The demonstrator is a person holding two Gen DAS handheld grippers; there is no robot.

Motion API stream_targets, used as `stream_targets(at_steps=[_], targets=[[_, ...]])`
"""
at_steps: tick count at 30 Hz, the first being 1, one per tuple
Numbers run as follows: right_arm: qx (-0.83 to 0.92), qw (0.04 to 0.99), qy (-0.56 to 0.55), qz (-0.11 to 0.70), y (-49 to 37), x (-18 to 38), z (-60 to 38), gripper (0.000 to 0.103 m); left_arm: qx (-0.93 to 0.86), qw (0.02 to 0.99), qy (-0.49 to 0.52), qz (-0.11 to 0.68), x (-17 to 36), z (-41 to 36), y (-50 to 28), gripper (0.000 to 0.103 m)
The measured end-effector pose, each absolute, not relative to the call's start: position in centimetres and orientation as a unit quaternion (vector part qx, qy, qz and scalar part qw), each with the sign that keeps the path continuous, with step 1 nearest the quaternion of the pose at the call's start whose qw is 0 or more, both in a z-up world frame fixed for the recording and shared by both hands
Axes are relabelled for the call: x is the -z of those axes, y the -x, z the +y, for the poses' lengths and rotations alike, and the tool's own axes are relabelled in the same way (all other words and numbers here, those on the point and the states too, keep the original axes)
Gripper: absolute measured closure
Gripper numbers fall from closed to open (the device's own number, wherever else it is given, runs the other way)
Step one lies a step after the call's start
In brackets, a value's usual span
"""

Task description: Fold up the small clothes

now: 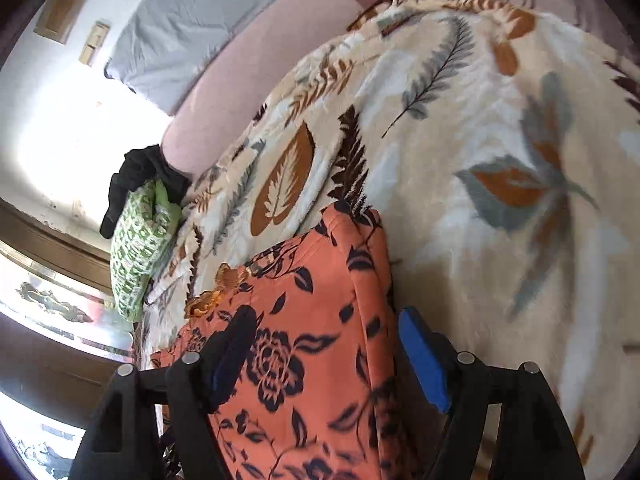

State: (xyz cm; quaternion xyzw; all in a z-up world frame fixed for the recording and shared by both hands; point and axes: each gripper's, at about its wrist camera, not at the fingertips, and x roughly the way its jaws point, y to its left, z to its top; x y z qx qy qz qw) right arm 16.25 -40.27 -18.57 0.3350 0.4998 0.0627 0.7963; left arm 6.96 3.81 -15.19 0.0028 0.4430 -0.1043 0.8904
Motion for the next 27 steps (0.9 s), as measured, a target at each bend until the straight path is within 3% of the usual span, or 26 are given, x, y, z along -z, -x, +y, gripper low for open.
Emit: stream_targets(at_steps=[1, 3, 5, 7, 8, 9, 10, 11, 12, 13, 15, 17, 20, 21, 24, 26, 27], targets=[[-0.061, 0.788, -0.323, 0.52, -18.0, 19.8, -40.0, 0.029, 0.106, 0.891, -0.003, 0.442, 15.2, 3.8, -7.0, 0.015], [-0.059, 0.781, -0.334, 0.524, -19.7, 20.7, -39.7, 0.09, 0.112, 0.89, -0.001, 0.443, 15.2, 4.0, -7.0, 0.015], [-0.063, 0.816, -0.315, 0.48, -19.2, 18.3, -38.6, 0.093, 0.118, 0.889, 0.009, 0.443, 15.1, 4.3, -7.0, 0.015], [-0.025, 0.809, -0.309, 0.5, -19.3, 19.7, -38.8, 0.092, 0.119, 0.886, 0.03, 0.447, 14.7, 4.7, -7.3, 0.015], [-0.007, 0.786, -0.323, 0.527, -19.6, 21.5, -39.2, 0.081, 0.121, 0.884, 0.042, 0.45, 14.2, 5.0, -7.3, 0.015], [-0.01, 0.782, -0.339, 0.522, -19.4, 22.0, -39.6, 0.081, 0.123, 0.885, 0.057, 0.446, 13.4, 5.7, -7.2, 0.015], [-0.008, 0.79, -0.334, 0.514, -18.9, 21.3, -39.6, 0.072, 0.121, 0.889, 0.073, 0.435, 12.5, 6.5, -6.9, 0.015], [0.01, 0.802, -0.304, 0.513, -18.5, 20.1, -39.2, 0.035, 0.116, 0.894, 0.089, 0.424, 11.6, 7.6, -6.7, 0.015], [0.035, 0.82, -0.265, 0.507, -17.9, 18.6, -38.6, 0.021, 0.107, 0.895, 0.106, 0.42, 11.0, 8.8, -6.6, 0.015], [0.052, 0.842, -0.232, 0.484, -17.0, 16.9, -38.3, 0.017, 0.099, 0.892, 0.124, 0.424, 10.7, 10.1, -6.6, 0.015], [0.032, 0.871, -0.214, 0.441, -14.9, 13.6, -37.2, 0.017, 0.093, 0.878, 0.174, 0.436, 10.9, 12.6, -6.6, 0.015], [-0.038, 0.87, -0.237, 0.431, -13.0, 11.7, -35.2, 0.017, 0.104, 0.859, 0.214, 0.452, 11.8, 14.0, -6.3, 0.028], [-0.15, 0.846, -0.257, 0.442, -10.7, 11.4, -31.0, 0.016, 0.1, 0.831, 0.201, 0.509, 14.6, 13.5, -6.4, 0.055], [-0.178, 0.833, -0.259, 0.456, -10.2, 12.5, -29.7, 0.016, 0.098, 0.817, 0.189, 0.536, 15.8, 13.1, -6.7, 0.073], [-0.144, 0.783, -0.24, 0.555, -10.2, 19.1, -27.5, 0.016, 0.104, 0.817, 0.194, 0.534, 15.1, 13.1, -6.6, 0.079], [-0.147, 0.806, -0.235, 0.523, -9.7, 19.1, -27.3, 0.016, 0.116, 0.829, 0.176, 0.518, 13.2, 12.9, -6.8, 0.079], [-0.147, 0.807, -0.225, 0.526, -9.7, 18.9, -26.9, 0.016, 0.119, 0.838, 0.168, 0.505, 12.2, 12.9, -7.1, 0.073]])
